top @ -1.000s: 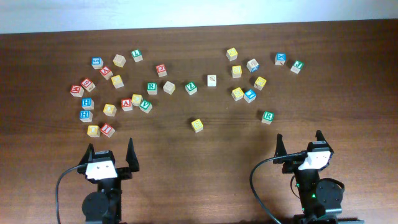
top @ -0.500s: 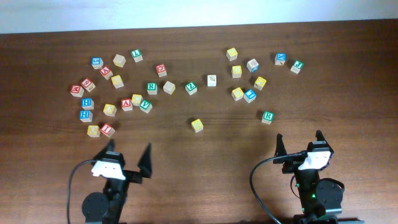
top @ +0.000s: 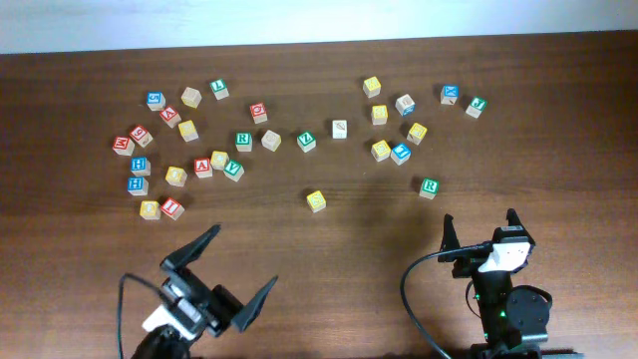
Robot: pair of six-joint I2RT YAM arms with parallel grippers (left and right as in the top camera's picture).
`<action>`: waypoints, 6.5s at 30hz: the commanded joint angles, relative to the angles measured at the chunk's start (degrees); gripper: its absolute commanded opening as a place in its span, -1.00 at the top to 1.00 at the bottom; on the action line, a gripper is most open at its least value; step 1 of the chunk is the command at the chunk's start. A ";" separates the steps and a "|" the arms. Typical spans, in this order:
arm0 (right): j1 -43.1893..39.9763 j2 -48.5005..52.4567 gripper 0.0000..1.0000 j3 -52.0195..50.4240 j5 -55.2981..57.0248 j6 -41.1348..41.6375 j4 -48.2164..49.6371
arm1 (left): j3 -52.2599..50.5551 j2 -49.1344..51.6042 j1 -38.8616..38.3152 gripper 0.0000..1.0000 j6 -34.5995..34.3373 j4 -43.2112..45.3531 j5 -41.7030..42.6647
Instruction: Spell out RSS
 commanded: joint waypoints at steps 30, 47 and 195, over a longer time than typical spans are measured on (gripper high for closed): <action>-0.39 -0.44 -0.97 -0.52 0.48 -0.20 -0.07 | 87.56 62.73 -0.15 -0.98 13.57 -93.55 -10.97; -0.39 -0.44 -0.96 -0.52 0.48 -0.20 -0.07 | 106.99 100.28 -11.28 -0.98 11.08 -121.37 -20.63; -0.39 -0.44 -0.96 -0.52 0.48 -0.20 -0.07 | 107.06 112.61 -10.86 0.56 -1.31 -113.31 -25.97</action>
